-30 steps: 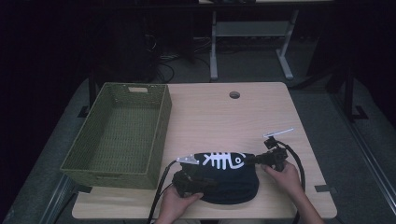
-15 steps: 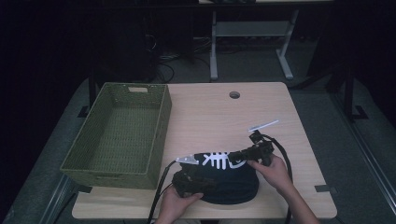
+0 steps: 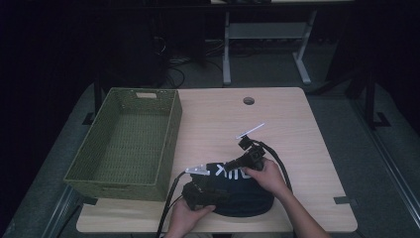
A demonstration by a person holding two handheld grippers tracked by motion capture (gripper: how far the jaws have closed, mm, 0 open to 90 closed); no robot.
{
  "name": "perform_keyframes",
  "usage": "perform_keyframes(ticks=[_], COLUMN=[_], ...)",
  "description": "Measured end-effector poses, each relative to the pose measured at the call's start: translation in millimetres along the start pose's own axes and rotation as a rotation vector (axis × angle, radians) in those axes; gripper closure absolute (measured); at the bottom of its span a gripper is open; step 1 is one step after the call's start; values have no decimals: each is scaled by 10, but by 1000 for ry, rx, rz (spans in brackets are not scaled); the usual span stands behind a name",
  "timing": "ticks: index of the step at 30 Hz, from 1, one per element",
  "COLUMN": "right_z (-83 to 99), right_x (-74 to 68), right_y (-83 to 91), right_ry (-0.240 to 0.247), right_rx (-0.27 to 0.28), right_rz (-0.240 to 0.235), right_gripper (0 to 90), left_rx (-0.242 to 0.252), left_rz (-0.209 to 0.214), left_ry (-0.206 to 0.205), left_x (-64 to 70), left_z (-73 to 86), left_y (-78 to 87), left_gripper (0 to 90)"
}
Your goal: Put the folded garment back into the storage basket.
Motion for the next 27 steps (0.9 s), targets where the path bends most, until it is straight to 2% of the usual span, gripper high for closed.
perform_keyframes(ticks=[2, 6, 13, 18, 21, 24, 27], right_z=[13, 13, -160, -281, -306, -264, -241], right_x=[28, 35, -199, -315, -284, -181, -151], right_y=[-25, -40, 16, -161, -281, -391, -428], right_ry=[11, 0, 46, 69, 65, 45, 37], right_rx=[-15, -28, 21, -10, -45, -91, -108], right_rz=[30, 28, -43, -51, -39, 4, 12], right_gripper=[862, 833, 812, 808, 808, 826, 827], left_rx=[1, 9, 32, 13, 7, 7, 6], left_rz=[-1, 4, 3, 1, 3, 4, 3], left_ry=[2, 8, 6, 5, 13, 14, 16], left_x=[1, 11, 32, 15, 3, 0, -1], left_z=[-1, -13, -17, 43, 73, 71, 72], left_y=[1, 32, 169, 120, 94, 96, 99], left_gripper=[726, 699, 688, 690, 690, 690, 690])
Point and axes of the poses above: each handheld gripper's, and its own axes: y roughly backward along the jaws, z roughly out of its underside, x roughly to its right, the point moved 9 cm from there along -y, roughly forward along the jaws, and after that the axes turned 5 degrees about -z, right-handed, at the moved point
